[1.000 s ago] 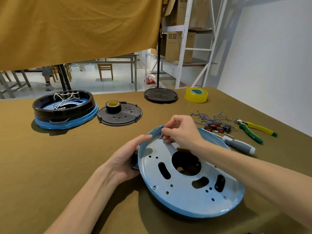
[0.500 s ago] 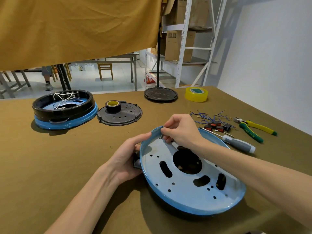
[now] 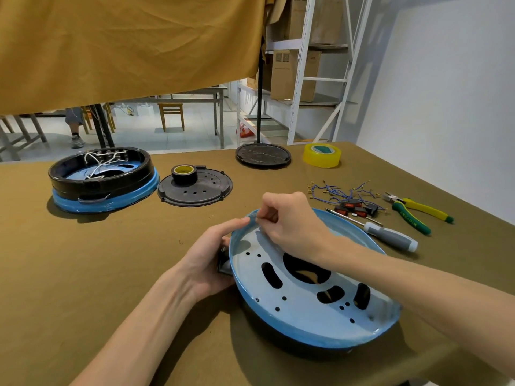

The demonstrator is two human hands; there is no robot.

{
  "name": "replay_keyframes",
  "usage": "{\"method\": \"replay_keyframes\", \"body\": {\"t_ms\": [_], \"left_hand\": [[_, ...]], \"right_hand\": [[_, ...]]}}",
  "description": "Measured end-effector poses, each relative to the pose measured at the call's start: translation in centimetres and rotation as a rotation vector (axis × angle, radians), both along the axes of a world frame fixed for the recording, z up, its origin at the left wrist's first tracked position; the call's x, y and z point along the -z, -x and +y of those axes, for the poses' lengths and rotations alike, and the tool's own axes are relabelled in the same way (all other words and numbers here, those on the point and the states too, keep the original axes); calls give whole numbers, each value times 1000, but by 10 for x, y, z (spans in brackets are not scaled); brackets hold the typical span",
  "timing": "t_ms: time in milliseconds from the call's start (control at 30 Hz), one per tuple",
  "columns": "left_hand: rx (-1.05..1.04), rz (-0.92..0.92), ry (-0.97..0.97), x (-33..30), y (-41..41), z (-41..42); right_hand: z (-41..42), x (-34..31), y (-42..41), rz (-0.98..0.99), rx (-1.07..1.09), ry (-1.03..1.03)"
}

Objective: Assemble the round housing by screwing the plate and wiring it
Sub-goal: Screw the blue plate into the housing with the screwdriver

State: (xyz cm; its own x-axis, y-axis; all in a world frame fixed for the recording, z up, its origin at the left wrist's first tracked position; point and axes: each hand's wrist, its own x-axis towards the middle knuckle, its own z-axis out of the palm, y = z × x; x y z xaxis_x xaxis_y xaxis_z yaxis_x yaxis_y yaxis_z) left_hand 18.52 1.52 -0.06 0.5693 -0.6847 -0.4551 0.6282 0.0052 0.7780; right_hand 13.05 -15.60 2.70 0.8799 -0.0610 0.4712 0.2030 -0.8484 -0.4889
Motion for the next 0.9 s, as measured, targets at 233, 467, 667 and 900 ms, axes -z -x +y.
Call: {"method": "replay_keyframes", "body": {"t_ms": [233,467,667,900], "left_hand": [[22,-23,-14,1,2,1],[29,-60,-19,3,2,-1],[38,-73,-3,5,-1,-2],[24,-31,-26,6,-2,0]], "right_hand": [[-11,-9,-3,68,72,-140],[-15,-4,-1,157,173,-401],[-5,-4,-3,86,67,-86],[-9,-3,0,66,26,-2]]}}
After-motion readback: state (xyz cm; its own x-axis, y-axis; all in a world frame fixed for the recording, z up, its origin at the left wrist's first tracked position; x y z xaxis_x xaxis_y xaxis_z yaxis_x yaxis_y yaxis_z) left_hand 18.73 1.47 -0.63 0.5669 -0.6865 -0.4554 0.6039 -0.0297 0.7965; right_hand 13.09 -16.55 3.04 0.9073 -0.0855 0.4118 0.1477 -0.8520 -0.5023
